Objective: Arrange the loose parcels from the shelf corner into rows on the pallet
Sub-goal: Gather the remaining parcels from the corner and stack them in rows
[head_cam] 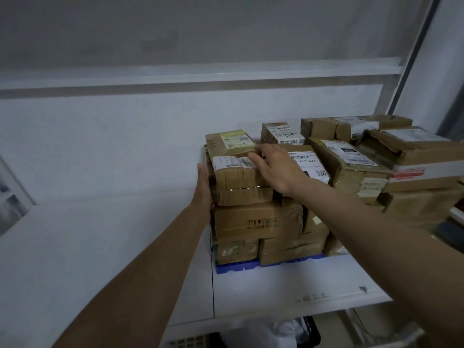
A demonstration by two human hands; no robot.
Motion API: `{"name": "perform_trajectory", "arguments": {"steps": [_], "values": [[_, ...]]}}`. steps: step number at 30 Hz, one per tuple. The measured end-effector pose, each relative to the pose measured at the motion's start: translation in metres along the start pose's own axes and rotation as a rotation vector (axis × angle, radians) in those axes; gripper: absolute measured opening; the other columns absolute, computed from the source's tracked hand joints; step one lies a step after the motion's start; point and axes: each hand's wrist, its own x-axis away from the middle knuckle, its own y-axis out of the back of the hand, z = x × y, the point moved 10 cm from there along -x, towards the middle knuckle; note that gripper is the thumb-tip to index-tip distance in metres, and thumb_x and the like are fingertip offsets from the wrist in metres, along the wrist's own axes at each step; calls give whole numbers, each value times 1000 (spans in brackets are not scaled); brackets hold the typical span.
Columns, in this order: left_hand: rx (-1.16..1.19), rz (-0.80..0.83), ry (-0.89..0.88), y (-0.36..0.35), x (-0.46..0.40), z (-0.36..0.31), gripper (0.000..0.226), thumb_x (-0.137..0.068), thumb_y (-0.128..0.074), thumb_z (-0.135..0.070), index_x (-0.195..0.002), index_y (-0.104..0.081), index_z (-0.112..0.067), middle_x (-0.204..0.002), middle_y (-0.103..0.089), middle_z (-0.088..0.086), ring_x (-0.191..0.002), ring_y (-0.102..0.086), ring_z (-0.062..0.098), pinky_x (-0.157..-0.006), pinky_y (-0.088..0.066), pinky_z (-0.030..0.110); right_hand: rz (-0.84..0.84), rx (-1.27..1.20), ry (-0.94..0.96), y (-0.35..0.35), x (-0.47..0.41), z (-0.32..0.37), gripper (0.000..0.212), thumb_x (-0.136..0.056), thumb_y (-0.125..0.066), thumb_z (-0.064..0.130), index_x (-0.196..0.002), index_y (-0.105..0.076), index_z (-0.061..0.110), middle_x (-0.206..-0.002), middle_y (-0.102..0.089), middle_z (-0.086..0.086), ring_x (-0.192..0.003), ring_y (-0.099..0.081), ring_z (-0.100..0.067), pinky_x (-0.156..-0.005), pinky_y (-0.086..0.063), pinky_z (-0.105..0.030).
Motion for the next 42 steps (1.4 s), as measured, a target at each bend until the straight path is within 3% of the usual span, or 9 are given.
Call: {"name": "perform_trajectory", "arguments": {"steps": [3, 5, 9, 14, 19, 22, 28, 32, 42], "values": [[38, 3, 91, 9, 2, 29, 75, -90, -16, -72, -134, -50, -22, -104, -70, -4, -78, -72, 16, -52, -58, 28, -9, 9, 24, -2, 6, 4, 47, -99, -37, 43, -130, -50, 10, -130, -53, -13, -122, -43, -27, -100, -35, -38], [38, 16, 168, 11, 3, 44, 79, -83, -17, -81, -117, -65, -30, -103, -74, 7, -91, -71, 26, -76, -58, 41, 5, 28, 38, -5, 9, 7, 47, -99, -36, 44, -128, -51, 10, -128, -54, -12, -120, -45, -26, -100, -37, -38], [17, 111, 177, -2, 2, 49, 84, -79, -27, -85, -128, -61, -26, -125, -64, 15, -115, -60, 34, -102, -43, 54, 9, 59, 55, -6, 14, 10, 48, -99, -36, 43, -131, -49, 9, -131, -53, -11, -121, -45, -26, -98, -35, -35], [21, 150, 165, 3, -3, 47, 74, -82, -24, -82, -106, -74, -33, -108, -72, 7, -98, -70, 24, -73, -59, 39, 26, 75, 53, -8, 10, 20, 50, -99, -35, 45, -135, -46, 11, -134, -51, -11, -123, -44, -27, -100, -34, -36], [68, 69, 152, 20, -8, 43, 57, -90, -22, -71, -89, -59, -28, -53, -68, -7, -49, -67, 6, -37, -51, 24, -5, 196, 133, -9, -2, 46, 50, -100, -36, 41, -136, -45, 8, -137, -51, -12, -127, -43, -28, -105, -30, -36], [70, 99, 155, 19, -16, 47, 75, -89, -17, -74, -70, -71, -25, -70, -74, -2, -64, -72, 10, -46, -54, 24, 35, 242, 173, -16, -16, 64, 49, -101, -34, 41, -132, -50, 7, -134, -53, -12, -125, -45, -28, -106, -31, -37], [122, 100, 188, 21, -30, 47, 67, -89, -20, -73, -89, -64, -22, -68, -74, 0, -60, -71, 12, -45, -53, 23, 240, 254, 110, -49, -48, 74, 59, -98, -27, 55, -131, -50, 12, -131, -56, -12, -121, -49, -29, -98, -38, -38], [143, 140, 213, 14, -37, 48, 76, -87, -18, -77, -100, -70, -23, -92, -75, 5, -81, -73, 20, -57, -57, 26, 321, 221, 6, -64, -53, 58, 66, -95, -26, 62, -142, -38, 17, -138, -50, -12, -124, -47, -30, -90, -36, -36], [139, 241, 192, 1, -39, 51, 75, -88, -17, -75, -81, -79, -34, -93, -76, 0, -85, -73, 17, -60, -57, 27, 357, 137, -32, -66, -52, 47, 68, -94, -26, 63, -141, -40, 16, -142, -47, -9, -127, -44, -28, -84, -30, -30]]}}
